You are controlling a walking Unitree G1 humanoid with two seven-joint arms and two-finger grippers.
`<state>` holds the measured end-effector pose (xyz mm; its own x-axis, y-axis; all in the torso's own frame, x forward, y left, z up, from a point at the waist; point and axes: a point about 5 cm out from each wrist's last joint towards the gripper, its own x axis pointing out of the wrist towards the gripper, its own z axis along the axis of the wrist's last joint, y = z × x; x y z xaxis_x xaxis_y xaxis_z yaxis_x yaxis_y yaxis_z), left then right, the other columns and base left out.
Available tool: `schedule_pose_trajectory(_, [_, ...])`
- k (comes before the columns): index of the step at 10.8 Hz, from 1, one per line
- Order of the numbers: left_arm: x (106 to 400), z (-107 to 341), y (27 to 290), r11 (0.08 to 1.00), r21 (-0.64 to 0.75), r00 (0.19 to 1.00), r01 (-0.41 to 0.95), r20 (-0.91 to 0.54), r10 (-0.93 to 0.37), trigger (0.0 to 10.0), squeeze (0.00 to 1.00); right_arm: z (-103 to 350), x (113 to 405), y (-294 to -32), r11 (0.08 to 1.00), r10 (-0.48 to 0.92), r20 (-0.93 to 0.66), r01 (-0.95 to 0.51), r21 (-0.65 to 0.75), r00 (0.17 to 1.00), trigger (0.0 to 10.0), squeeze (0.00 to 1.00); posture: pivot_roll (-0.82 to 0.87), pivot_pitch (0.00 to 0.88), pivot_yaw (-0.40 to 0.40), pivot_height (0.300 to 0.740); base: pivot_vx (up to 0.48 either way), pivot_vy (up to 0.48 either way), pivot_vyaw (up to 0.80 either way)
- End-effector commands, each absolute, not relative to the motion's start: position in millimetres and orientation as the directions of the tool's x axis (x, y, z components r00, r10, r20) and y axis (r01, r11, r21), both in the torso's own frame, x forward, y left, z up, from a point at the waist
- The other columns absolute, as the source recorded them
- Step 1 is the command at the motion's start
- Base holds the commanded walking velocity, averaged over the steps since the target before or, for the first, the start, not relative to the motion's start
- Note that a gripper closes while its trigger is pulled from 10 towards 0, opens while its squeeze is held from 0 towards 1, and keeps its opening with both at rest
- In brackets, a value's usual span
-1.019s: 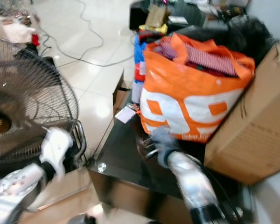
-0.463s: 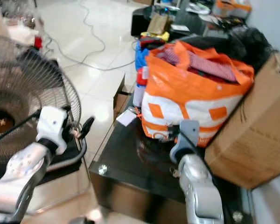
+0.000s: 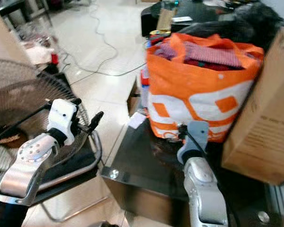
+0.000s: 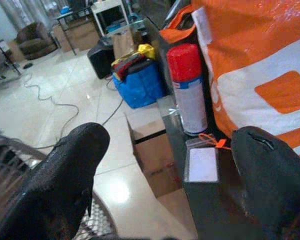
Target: Hang keys on a hook
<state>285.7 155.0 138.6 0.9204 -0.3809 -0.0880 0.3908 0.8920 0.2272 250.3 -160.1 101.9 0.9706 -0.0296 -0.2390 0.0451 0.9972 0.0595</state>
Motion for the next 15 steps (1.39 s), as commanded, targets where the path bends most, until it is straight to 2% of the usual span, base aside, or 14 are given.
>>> schedule_pose_trajectory(1, [288, 138, 158, 0.894, 0.234, 0.924, 0.383, -0.089, -0.373, 10.0, 0.00, 108, 253, -160, 0.997, -0.040, -0.211, 0.053, 0.057, 0.977, 8.8, 0.00, -0.07, 0.000, 0.098, 0.740, 0.000, 0.000, 0.00])
schedule_pose_trajectory(2, [288, 137, 159, 0.902, 0.223, 0.930, 0.369, -0.087, -0.358, 10.0, 0.00, 111, 256, -158, 0.999, -0.030, -0.209, 0.038, 0.032, 0.977, 10.0, 0.00, -0.07, 0.000, 0.085, 0.740, 0.000, 0.000, 0.00])
schedule_pose_trajectory(7, [284, 134, 163, 0.914, 0.224, 0.941, 0.340, -0.087, -0.328, 10.0, 0.00, 115, 264, -157, 1.000, -0.011, -0.205, 0.015, 0.018, 0.979, 10.0, 0.00, -0.03, 0.000, 0.028, 0.740, -0.195, 0.000, 0.00])
schedule_pose_trajectory(15, [282, 133, 163, 0.928, 0.209, 0.951, 0.308, -0.075, -0.299, 10.0, 0.00, 116, 271, -155, 1.000, 0.026, -0.212, -0.028, -0.004, 0.977, 10.0, 0.00, -0.02, 0.000, 0.005, 0.740, -0.213, 0.000, 0.00])
